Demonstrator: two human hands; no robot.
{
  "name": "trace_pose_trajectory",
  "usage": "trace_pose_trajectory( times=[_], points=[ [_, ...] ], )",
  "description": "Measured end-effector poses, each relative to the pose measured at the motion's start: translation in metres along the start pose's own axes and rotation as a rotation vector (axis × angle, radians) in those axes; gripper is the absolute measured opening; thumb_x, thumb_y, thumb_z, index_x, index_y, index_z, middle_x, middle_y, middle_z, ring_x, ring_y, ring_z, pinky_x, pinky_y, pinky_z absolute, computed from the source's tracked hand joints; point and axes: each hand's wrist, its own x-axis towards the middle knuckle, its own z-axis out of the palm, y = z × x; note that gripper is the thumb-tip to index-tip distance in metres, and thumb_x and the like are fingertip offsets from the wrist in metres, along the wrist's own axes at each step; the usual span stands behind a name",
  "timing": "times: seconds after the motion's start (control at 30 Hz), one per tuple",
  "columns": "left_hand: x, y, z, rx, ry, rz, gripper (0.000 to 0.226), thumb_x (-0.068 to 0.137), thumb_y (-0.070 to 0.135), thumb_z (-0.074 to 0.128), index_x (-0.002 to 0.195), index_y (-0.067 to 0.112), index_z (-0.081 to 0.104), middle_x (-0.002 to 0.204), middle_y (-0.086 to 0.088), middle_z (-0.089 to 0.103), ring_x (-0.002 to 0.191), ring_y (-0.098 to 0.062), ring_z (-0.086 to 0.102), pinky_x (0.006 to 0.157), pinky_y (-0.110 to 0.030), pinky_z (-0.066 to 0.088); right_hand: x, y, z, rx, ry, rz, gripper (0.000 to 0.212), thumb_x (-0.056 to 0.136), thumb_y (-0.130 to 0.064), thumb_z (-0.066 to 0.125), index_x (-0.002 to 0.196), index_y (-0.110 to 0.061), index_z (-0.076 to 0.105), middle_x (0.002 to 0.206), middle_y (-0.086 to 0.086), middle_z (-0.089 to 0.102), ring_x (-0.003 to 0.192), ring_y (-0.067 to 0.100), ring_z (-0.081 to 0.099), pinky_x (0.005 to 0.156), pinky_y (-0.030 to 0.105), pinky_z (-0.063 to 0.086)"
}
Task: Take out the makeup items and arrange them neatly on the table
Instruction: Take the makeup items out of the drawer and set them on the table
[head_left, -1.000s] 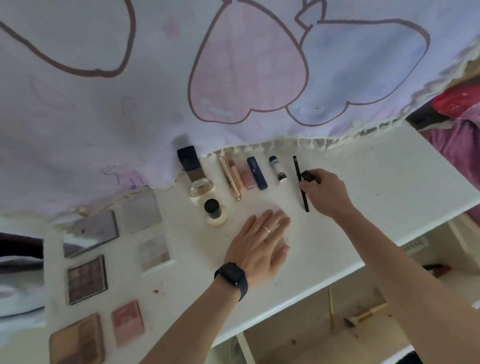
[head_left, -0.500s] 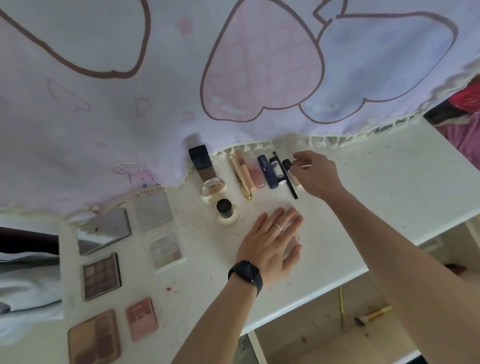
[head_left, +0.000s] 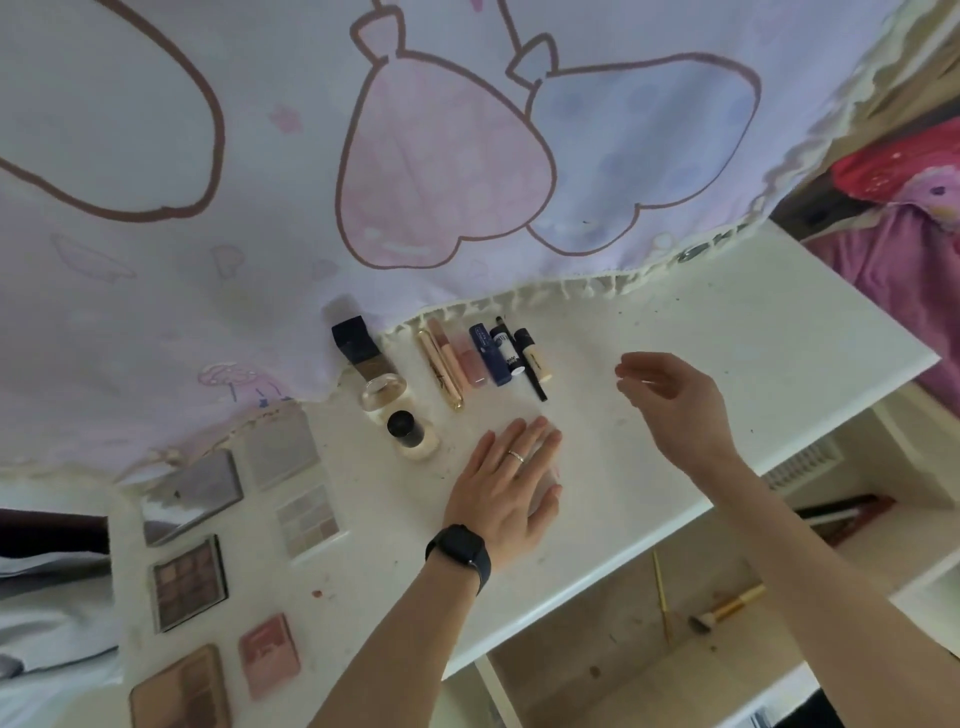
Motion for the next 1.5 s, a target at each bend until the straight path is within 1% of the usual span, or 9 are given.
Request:
trace_pose_trajectory(
  times=[0.17, 0.23, 0.33, 0.43, 0.6, 0.8, 1.03, 1.27, 1.5],
  points=[
    [0.008, 0.02, -0.004, 0.065, -0.023, -0.004, 0.058, 0.094, 0.037, 0.047, 0.15, 0.02, 0.043, 0.157, 0.0, 0.039, 0.142, -0.023, 0.039, 0.116, -0.043, 0.031, -0.085, 0.077, -0.076, -0.164, 0.112, 0.098, 0.019, 0.093, -0.025, 0.065, 0.098, -0.043, 0.069, 0.093, -0.03, 0.071, 0.092, -0.013, 0.063, 0.078, 0.014, 0.046],
    [0.017, 0.039, -0.003, 0.057, -0.015, 0.033, 0.06, 0.093, 0.038, 0.049, 0.15, 0.021, 0.042, 0.158, 0.001, 0.038, 0.143, -0.023, 0.038, 0.117, -0.042, 0.029, -0.104, 0.114, -0.099, -0.345, 0.057, 0.141, 0.02, 0.094, -0.023, 0.063, 0.102, -0.042, 0.068, 0.097, -0.026, 0.071, 0.095, -0.006, 0.064, 0.081, 0.021, 0.048],
    [0.039, 0.079, 0.006, -0.001, -0.064, 0.094, 0.064, 0.097, 0.047, 0.034, 0.156, 0.023, 0.026, 0.165, 0.004, 0.019, 0.151, -0.019, 0.017, 0.122, -0.039, 0.007, -0.101, 0.16, -0.128, -0.756, -0.058, 0.194, 0.03, 0.098, -0.024, 0.055, 0.126, -0.029, 0.064, 0.126, -0.007, 0.066, 0.12, 0.02, 0.056, 0.095, 0.035, 0.046],
    [0.058, 0.11, 0.02, -0.009, -0.133, 0.115, 0.067, 0.098, 0.054, 0.021, 0.159, 0.028, 0.011, 0.167, 0.007, 0.002, 0.154, -0.016, -0.001, 0.125, -0.041, -0.001, -0.072, 0.178, -0.152, -1.118, -0.151, 0.193, 0.043, 0.098, -0.027, 0.051, 0.141, -0.033, 0.051, 0.144, -0.008, 0.052, 0.139, 0.021, 0.036, 0.11, 0.037, 0.035],
    [0.066, 0.121, 0.037, 0.034, -0.105, 0.057, 0.067, 0.097, 0.059, 0.021, 0.159, 0.034, 0.011, 0.167, 0.008, 0.003, 0.154, -0.014, 0.0, 0.125, -0.04, -0.001, -0.02, 0.185, -0.174, -1.369, -0.302, 0.198, 0.042, 0.093, -0.016, 0.055, 0.134, -0.024, 0.052, 0.142, 0.001, 0.049, 0.136, 0.026, 0.036, 0.107, 0.042, 0.037],
    [0.066, 0.123, 0.039, 0.042, -0.057, 0.053, 0.066, 0.096, 0.058, 0.03, 0.157, 0.033, 0.022, 0.166, 0.005, 0.015, 0.153, -0.016, 0.011, 0.125, -0.044, 0.011, 0.01, 0.194, -0.177, -1.487, -0.459, 0.167, 0.051, 0.094, -0.013, 0.057, 0.143, -0.02, 0.045, 0.146, 0.006, 0.048, 0.137, 0.027, 0.038, 0.106, 0.041, 0.037],
    [0.066, 0.122, 0.039, 0.059, -0.021, 0.06, 0.066, 0.096, 0.057, 0.034, 0.156, 0.032, 0.027, 0.165, 0.005, 0.018, 0.153, -0.016, 0.014, 0.124, -0.044, 0.014, 0.015, 0.208, -0.177, -1.6, -0.412, 0.008, 0.038, 0.101, -0.014, 0.049, 0.139, -0.015, 0.049, 0.14, 0.005, 0.054, 0.131, 0.025, 0.047, 0.098, 0.034, 0.043],
    [0.067, 0.123, 0.04, 0.06, 0.017, 0.065, 0.065, 0.095, 0.056, 0.036, 0.156, 0.032, 0.029, 0.164, 0.004, 0.023, 0.152, -0.017, 0.018, 0.124, -0.044, 0.015, 0.014, 0.211, -0.18, -1.625, -0.463, -0.109, 0.031, 0.101, -0.012, 0.049, 0.13, -0.015, 0.055, 0.126, 0.005, 0.059, 0.111, 0.024, 0.06, 0.067, 0.031, 0.045],
    [0.067, 0.123, 0.039, 0.055, 0.013, 0.062, 0.065, 0.094, 0.056, 0.038, 0.155, 0.032, 0.031, 0.164, 0.004, 0.023, 0.152, -0.018, 0.02, 0.124, -0.044, 0.016, 0.015, 0.21, -0.175, -1.679, -0.537, -0.161, 0.031, 0.098, -0.007, 0.054, 0.127, -0.015, 0.061, 0.127, 0.003, 0.06, 0.114, 0.023, 0.059, 0.074, 0.031, 0.055]
  ],
)
